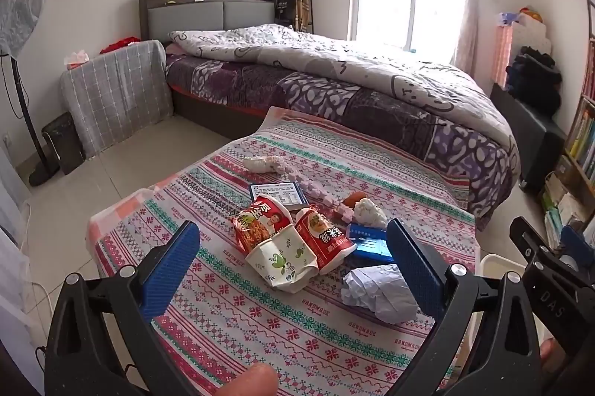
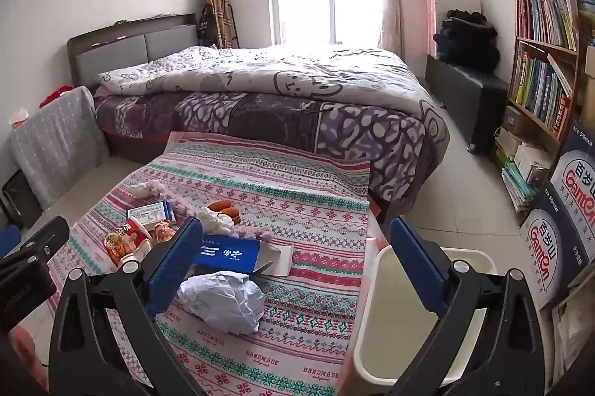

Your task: Collect trash

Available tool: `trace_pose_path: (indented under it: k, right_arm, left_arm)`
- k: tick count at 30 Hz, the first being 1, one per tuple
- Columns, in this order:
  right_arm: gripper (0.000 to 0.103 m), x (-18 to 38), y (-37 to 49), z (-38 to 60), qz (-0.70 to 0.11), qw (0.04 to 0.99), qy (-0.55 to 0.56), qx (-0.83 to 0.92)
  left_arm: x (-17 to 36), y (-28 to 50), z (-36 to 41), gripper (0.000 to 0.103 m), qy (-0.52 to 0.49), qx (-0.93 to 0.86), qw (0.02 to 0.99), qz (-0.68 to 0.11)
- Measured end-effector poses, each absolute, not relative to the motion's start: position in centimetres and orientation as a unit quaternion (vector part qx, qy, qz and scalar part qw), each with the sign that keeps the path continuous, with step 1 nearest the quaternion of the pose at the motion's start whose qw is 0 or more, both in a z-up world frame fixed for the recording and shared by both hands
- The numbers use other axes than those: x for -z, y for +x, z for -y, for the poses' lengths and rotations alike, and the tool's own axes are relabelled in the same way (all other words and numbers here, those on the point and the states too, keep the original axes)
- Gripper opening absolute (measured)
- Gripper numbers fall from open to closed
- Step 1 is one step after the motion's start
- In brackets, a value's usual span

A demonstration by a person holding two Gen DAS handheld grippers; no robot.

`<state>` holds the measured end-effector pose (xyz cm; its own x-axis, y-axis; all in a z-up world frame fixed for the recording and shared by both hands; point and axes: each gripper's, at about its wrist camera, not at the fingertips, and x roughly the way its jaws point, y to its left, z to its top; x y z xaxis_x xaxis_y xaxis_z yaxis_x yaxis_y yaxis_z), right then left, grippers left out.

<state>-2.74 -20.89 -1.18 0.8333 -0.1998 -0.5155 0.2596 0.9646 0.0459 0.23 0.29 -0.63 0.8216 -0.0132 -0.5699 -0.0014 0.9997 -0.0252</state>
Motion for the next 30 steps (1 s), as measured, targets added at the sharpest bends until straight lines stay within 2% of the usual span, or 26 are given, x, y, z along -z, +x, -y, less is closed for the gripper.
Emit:
trace_pose_path:
  k: [30]
  right_arm:
    - [0.096, 1.7, -2.7, 21.12, -0.264, 0.955, 0.063, 0.117]
  left_arm:
    - [1.01, 0.47, -0.55, 0.097, -0.007, 0.001, 0.952, -0.305]
